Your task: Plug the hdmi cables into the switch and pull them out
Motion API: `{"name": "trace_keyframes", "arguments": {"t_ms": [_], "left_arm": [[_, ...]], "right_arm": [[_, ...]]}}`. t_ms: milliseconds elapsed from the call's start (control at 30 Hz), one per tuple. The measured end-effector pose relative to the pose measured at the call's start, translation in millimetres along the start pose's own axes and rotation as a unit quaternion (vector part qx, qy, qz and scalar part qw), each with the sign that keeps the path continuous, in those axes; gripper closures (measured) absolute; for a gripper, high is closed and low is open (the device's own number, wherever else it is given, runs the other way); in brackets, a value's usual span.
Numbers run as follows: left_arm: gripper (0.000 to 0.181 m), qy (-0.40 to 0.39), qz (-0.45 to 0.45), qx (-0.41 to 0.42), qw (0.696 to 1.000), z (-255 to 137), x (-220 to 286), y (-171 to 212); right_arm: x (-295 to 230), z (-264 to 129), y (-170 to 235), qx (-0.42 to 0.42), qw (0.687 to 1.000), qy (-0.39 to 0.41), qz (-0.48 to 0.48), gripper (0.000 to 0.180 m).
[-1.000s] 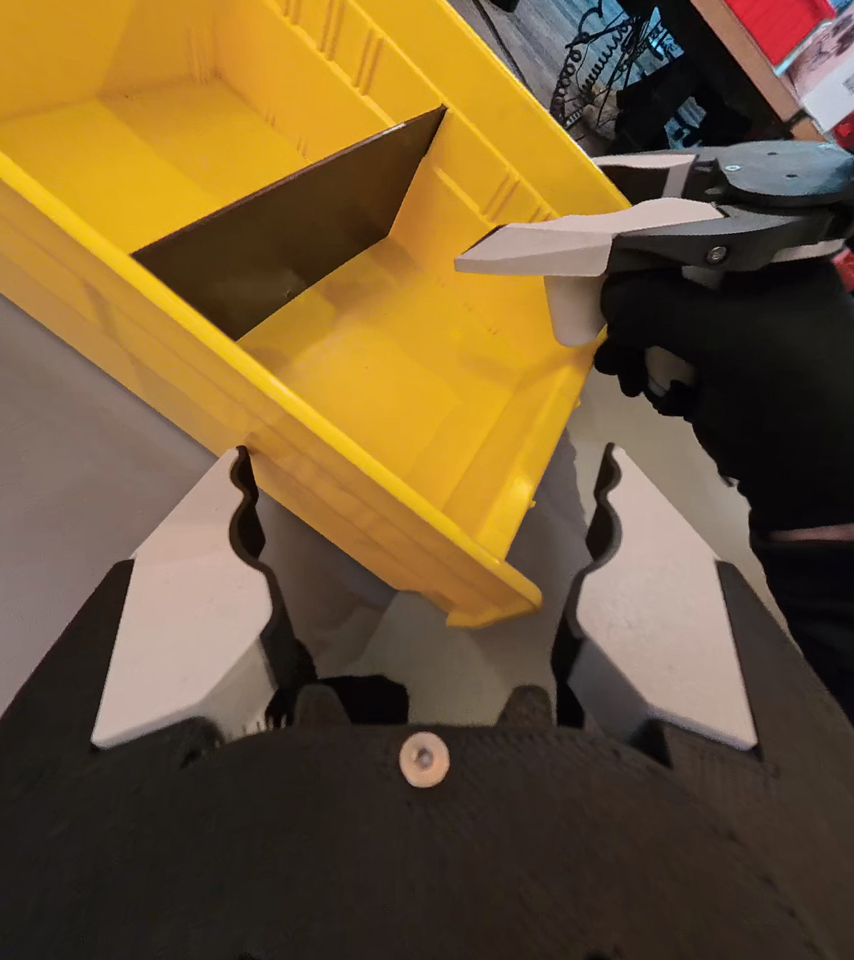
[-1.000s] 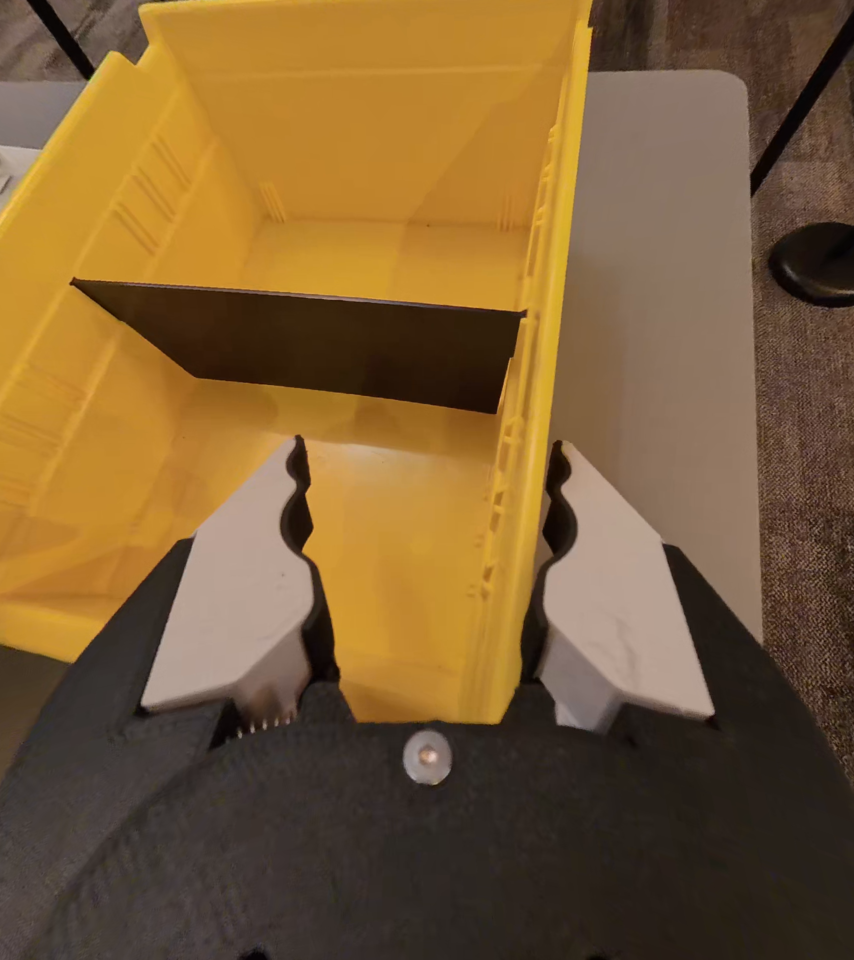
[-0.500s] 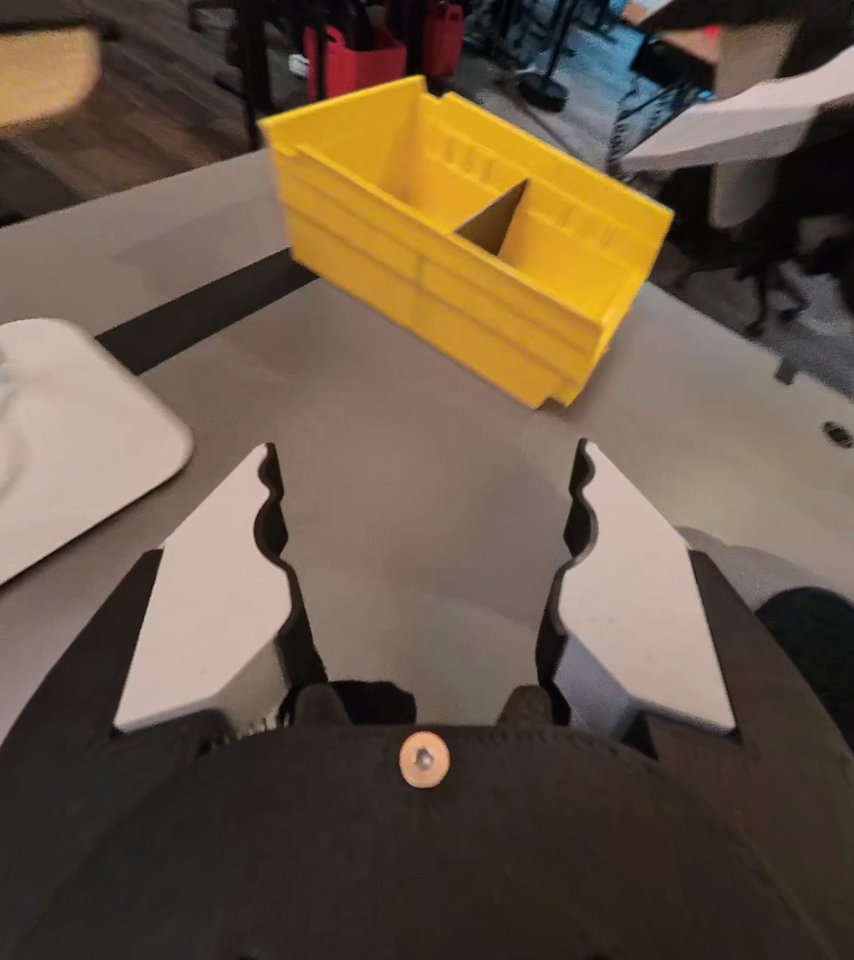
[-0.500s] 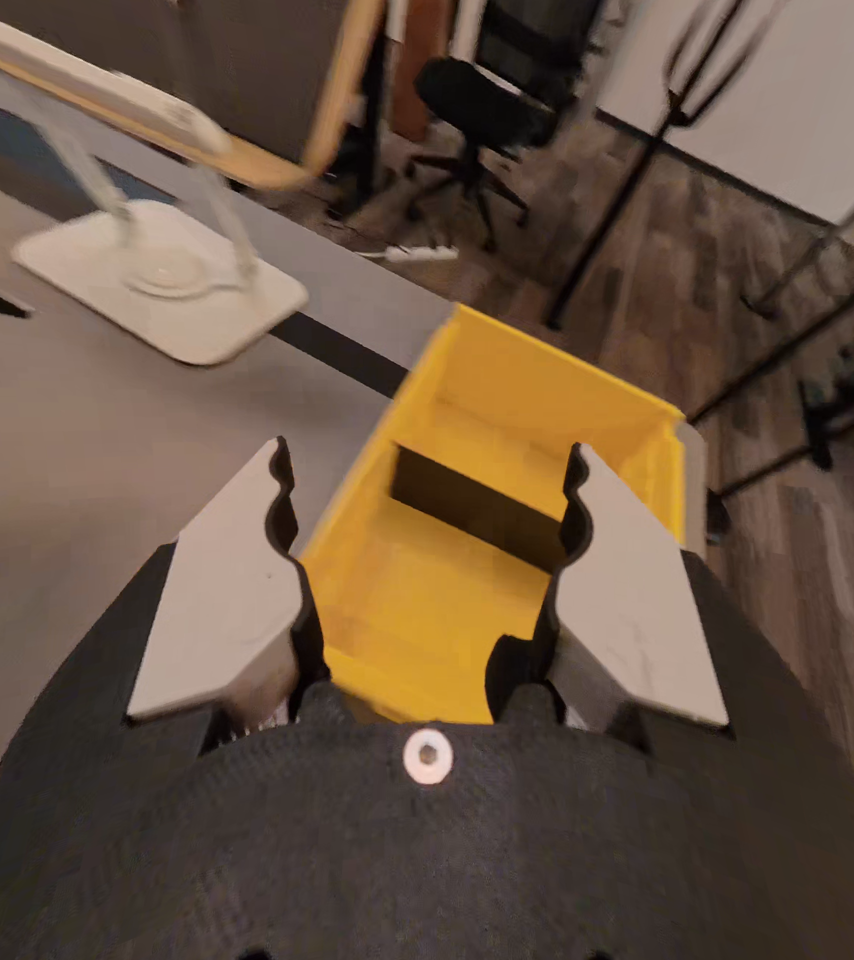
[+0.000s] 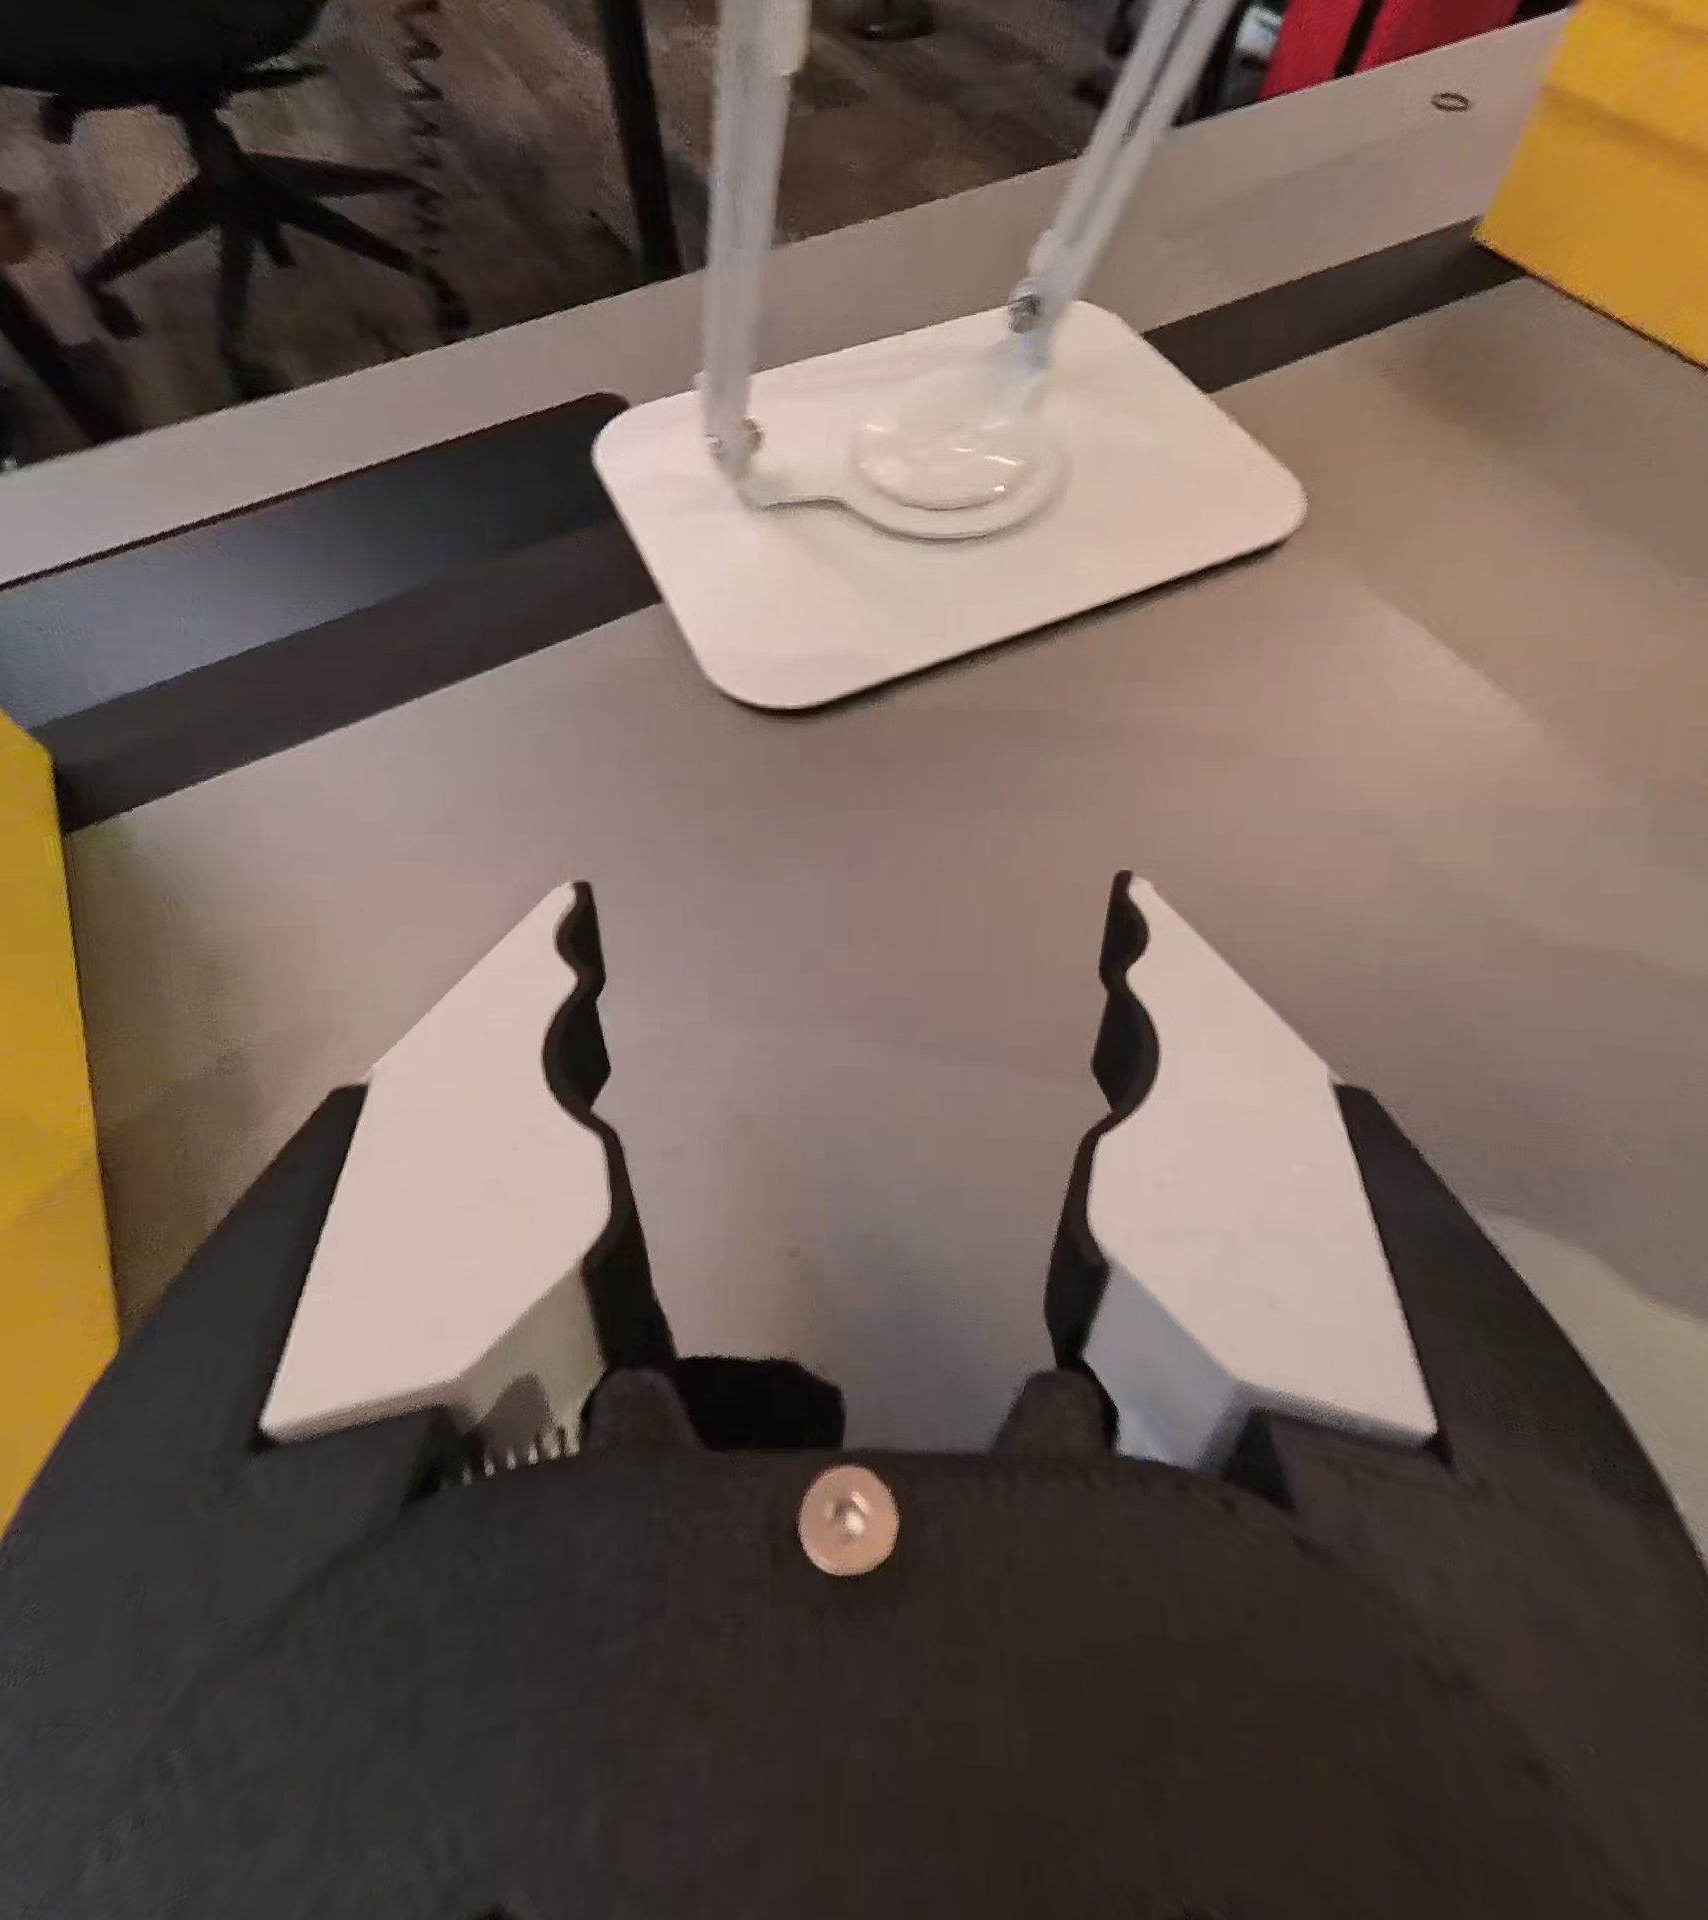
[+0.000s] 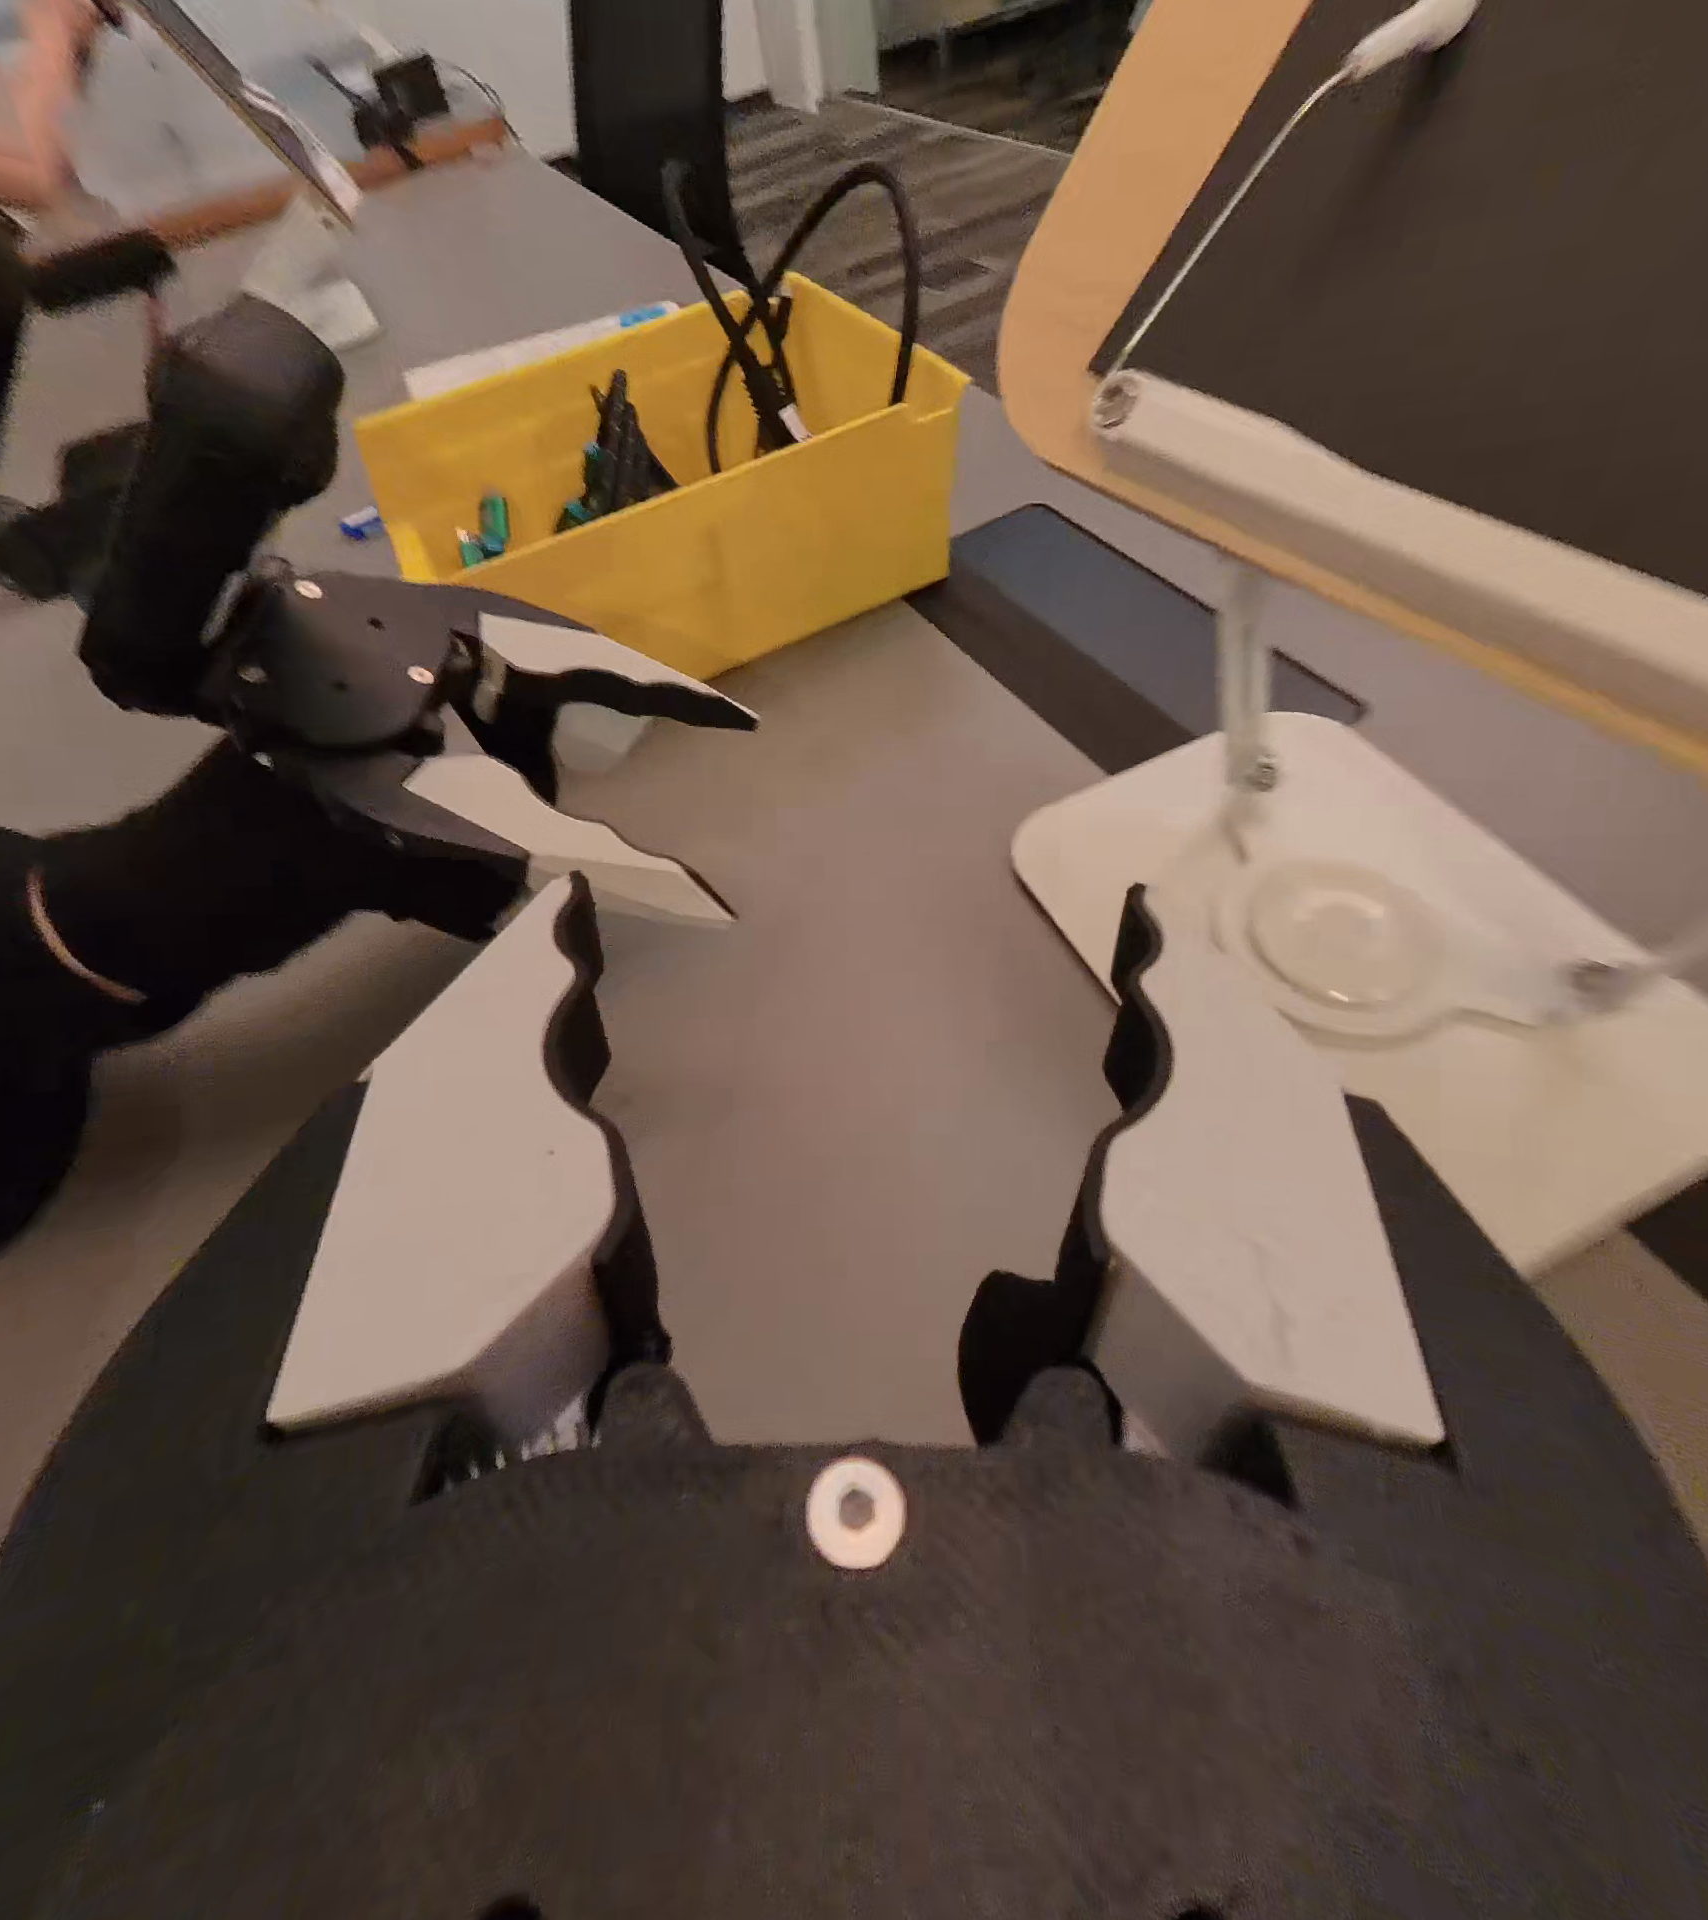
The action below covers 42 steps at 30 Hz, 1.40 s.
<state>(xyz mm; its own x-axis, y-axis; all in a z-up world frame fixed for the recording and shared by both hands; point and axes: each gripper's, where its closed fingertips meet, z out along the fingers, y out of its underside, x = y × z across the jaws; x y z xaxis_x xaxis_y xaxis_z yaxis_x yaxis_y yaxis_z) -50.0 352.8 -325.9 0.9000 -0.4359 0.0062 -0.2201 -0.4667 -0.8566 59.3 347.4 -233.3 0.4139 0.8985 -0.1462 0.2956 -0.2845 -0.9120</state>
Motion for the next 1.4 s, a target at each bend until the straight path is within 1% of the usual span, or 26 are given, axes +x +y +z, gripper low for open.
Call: {"name": "trace_keyframes", "arguments": {"t_ms": [67,167,200,267,300,367,433,467,567,633,700,767,1000,1100,1400], "left_arm": [[0.086,-0.005,-0.017,0.012,1.0,8,-8,1],[0.09,-0.035,0.01,0.019,0.999,21,-20,10],[0.092,-0.043,0.014,0.013,0.999,23,-25,12],[0.093,-0.051,0.019,0.033,0.998,19,-32,-2],[0.096,-0.059,0.02,0.047,0.997,15,-38,-10],[0.099,-0.061,-0.013,0.067,0.996,15,-48,-18],[0.099,-0.053,-0.028,0.058,0.996,23,-49,-17],[0.099,-0.054,-0.022,0.057,0.997,26,-49,-18],[0.101,-0.043,-0.015,0.062,0.997,33,-40,-25],[0.103,-0.032,0.0,0.059,0.998,38,-30,-26],[0.109,-0.029,0.026,0.055,0.998,40,-25,-25],[0.112,-0.016,0.033,0.046,0.998,43,-20,-20],[0.111,0.01,0.028,0.023,0.999,51,-14,-8],[0.11,0.013,0.034,0.021,0.999,51,-11,-8],[0.11,0.016,0.037,0.016,0.999,52,-9,-6]], "right_arm": [[1,29,7,0.002,1.0,-0.013,0.018,0.082],[-2,65,28,-0.017,1.0,-0.021,0.005,0.082],[-5,72,33,-0.012,1.0,-0.027,0.007,0.081],[-8,80,42,0.002,0.999,-0.035,0.014,0.083],[-7,83,47,0.008,0.999,-0.036,0.021,0.084],[-7,88,51,0.014,0.998,-0.047,0.033,0.086],[-4,89,54,-0.003,0.999,-0.041,0.006,0.085],[-1,87,52,0.0,0.999,-0.033,-0.006,0.086],[3,83,49,0.015,0.999,-0.035,0.006,0.087],[6,85,57,0.0,1.0,-0.024,-0.005,0.087],[7,88,66,-0.017,0.999,-0.014,-0.024,0.087],[7,90,72,-0.029,0.999,-0.008,-0.038,0.087],[11,93,81,-0.05,0.997,0.005,-0.054,0.086],[15,93,84,-0.056,0.997,0.009,-0.049,0.086],[22,94,91,-0.076,0.994,0.026,-0.075,0.086]]}}
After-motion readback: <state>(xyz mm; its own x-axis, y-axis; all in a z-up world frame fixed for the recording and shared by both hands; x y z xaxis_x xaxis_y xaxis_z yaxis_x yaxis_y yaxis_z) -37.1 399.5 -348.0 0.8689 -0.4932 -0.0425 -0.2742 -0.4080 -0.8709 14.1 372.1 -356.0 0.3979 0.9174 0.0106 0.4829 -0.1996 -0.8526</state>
